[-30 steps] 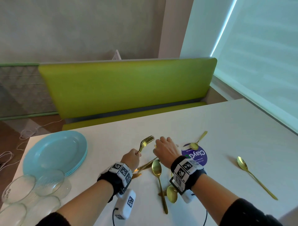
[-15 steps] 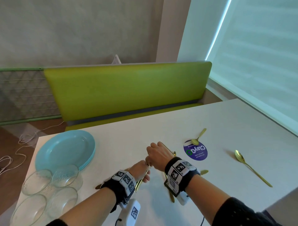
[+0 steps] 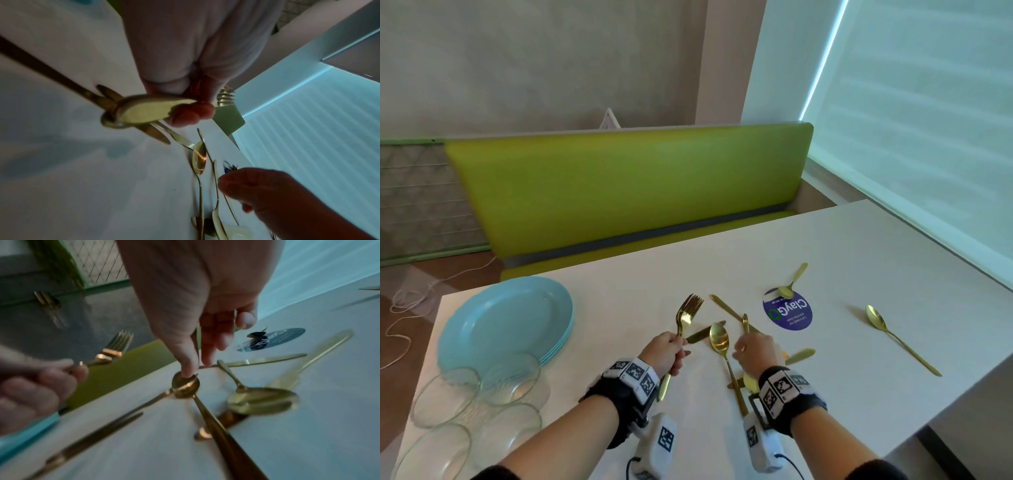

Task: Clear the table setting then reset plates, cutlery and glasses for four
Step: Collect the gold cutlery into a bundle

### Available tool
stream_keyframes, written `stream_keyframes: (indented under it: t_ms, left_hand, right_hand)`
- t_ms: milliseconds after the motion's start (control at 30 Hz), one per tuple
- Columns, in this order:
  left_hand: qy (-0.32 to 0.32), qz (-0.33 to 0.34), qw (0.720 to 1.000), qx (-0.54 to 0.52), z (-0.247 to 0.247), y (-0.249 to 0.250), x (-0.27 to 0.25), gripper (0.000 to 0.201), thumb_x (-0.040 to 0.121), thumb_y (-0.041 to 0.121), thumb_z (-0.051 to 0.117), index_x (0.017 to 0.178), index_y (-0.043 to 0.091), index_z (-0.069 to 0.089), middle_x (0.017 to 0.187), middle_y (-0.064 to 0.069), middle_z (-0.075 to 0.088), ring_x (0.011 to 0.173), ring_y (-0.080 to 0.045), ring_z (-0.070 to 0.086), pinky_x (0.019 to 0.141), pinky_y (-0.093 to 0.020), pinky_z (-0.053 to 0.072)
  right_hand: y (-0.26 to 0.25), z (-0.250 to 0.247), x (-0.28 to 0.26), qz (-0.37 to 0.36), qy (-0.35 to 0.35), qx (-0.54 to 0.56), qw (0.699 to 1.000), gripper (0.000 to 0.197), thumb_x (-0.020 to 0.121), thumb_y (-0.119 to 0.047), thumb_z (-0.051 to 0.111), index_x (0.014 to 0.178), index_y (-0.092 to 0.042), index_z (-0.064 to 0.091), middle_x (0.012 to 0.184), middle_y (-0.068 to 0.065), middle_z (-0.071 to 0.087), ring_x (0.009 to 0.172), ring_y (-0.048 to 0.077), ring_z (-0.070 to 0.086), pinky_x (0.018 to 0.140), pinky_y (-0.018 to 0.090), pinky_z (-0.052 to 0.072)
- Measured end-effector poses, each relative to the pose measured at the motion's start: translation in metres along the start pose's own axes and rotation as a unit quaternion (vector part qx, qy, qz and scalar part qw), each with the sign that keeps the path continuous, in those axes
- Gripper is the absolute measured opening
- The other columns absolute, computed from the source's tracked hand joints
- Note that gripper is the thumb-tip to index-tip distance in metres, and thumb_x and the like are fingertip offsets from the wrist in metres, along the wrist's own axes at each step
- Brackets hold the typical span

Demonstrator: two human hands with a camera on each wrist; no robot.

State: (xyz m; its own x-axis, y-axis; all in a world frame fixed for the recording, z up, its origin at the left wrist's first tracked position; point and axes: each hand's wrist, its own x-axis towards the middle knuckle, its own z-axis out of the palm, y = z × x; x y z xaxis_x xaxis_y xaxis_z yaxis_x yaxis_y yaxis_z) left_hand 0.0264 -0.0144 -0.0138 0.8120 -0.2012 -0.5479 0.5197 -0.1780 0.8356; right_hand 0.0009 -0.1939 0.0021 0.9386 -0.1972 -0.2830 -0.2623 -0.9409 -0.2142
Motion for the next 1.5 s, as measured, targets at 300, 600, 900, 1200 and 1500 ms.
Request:
stream_keyframes:
  t_ms: [300,600,900,1200,1500]
  left_hand:
    - [-0.006,-0.019,1.0,0.014,-0.004,-0.004,0.01,0.021,0.099,0.007,0.038,0.081,0.01,0.049,0.072,-0.004,0.053,0.056,-0.014,0.046,0.056,-0.025,0.043]
    - [0.025,-0.021,0.999,-0.003,-0.011,-0.001,0.018,0.016,0.098,0.008,0.042,0.085,0.007,0.051,0.072,-0.007,0.056,0.056,-0.015,0.051,0.05,-0.024,0.048]
    - [-0.012,-0.018,0.999,-0.042,-0.004,0.004,0.01,0.014,0.098,0.013,0.045,0.095,0.003,0.055,0.083,-0.013,0.065,0.07,-0.028,0.065,0.071,-0.043,0.056]
    - [-0.067,-0.018,0.997,-0.034,0.005,0.001,0.007,0.014,0.098,0.004,0.039,0.092,0.009,0.051,0.088,-0.014,0.066,0.062,-0.021,0.066,0.062,-0.033,0.056]
    - [-0.07,-0.013,0.997,0.013,0.013,-0.002,0.013,0.016,0.094,-0.004,0.045,0.096,0.011,0.049,0.084,-0.008,0.064,0.063,-0.015,0.064,0.06,-0.027,0.055]
  right_hand:
    - [-0.015,0.039,0.012,0.098,-0.019,-0.036,0.994,0.026,0.095,-0.019,0.045,0.113,-0.011,0.061,0.116,0.006,0.062,0.11,0.021,0.057,0.094,0.031,0.046]
    - [-0.026,0.026,0.021,0.108,-0.05,0.23,0.966,0.02,0.089,-0.03,0.06,0.074,-0.016,0.061,0.075,-0.004,0.061,0.077,0.013,0.059,0.067,0.02,0.048]
    - [-0.046,0.026,0.011,0.097,-0.151,0.551,0.815,0.013,0.089,-0.023,0.063,0.077,-0.017,0.066,0.071,-0.004,0.059,0.059,0.008,0.044,0.052,0.02,0.032]
    - [-0.038,0.025,0.007,0.048,-0.136,0.462,0.875,0.018,0.09,-0.026,0.061,0.072,-0.023,0.058,0.07,-0.009,0.058,0.052,0.003,0.041,0.045,0.013,0.031]
    - [-0.029,0.026,0.018,0.022,-0.117,0.391,0.913,0.021,0.084,-0.029,0.068,0.065,-0.027,0.062,0.071,-0.012,0.065,0.078,0.01,0.061,0.086,0.031,0.054]
